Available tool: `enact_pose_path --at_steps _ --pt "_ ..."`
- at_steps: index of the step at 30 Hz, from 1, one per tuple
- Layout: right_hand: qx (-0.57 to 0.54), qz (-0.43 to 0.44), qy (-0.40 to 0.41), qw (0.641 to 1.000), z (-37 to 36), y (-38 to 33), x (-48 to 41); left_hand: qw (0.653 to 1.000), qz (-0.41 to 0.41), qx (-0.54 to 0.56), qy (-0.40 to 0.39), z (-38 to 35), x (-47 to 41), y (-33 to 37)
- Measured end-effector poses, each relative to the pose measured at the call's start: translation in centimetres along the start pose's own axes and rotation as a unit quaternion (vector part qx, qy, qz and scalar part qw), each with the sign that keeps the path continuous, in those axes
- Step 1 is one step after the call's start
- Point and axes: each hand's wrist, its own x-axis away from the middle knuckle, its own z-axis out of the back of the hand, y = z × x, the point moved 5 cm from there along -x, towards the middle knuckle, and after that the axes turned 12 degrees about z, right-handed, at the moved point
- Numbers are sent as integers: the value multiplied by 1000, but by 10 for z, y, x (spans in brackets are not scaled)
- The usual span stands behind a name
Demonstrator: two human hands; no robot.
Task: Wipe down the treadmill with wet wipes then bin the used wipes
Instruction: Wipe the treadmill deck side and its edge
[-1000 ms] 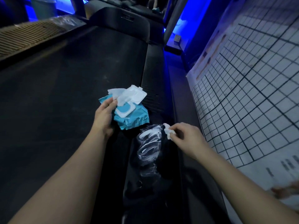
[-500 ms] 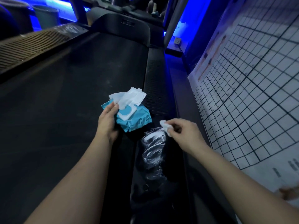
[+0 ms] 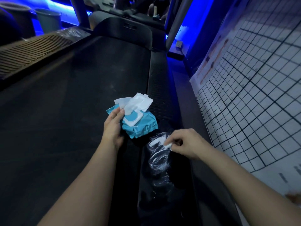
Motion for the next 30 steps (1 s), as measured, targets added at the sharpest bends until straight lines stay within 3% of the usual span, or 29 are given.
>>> enact_pose_path --at_steps 3,6,8,9,15,19,22,24,27,28,30 --pt "-112 -32 -70 991 13 1 2 1000 1 -6 -6 1 1 -1" --pt "-144 -61 91 984 27 19 -5 1000 2 -11 -9 2 -1 -2" --pt "-91 -87 187 974 27 25 -5 1000 3 -12 -8 3 -2 -2" --pt "-55 -96 197 974 22 23 -6 1000 4 -10 -5 3 -3 -2" --pt "61 -2 81 995 -10 10 -11 1000 4 -7 -4 5 -7 -3" --pt "14 -8 -25 1000 -5 -9 0 1000 5 -10 -3 5 -7 -2" --pt "-156 -24 -60 986 -4 -14 4 1000 3 -16 -4 4 -6 -3" --pt "-200 -31 30 979 0 -4 -4 1000 1 -19 -5 5 -8 -3" --pt "-112 -58 215 968 7 10 -9 1000 1 -16 -8 7 -11 -3" --pt "-72 -48 247 965 7 10 -10 1000 2 -12 -10 7 -10 -3" --pt "-9 17 219 976 -5 7 -16 1000 2 1 -13 6 -9 -3"
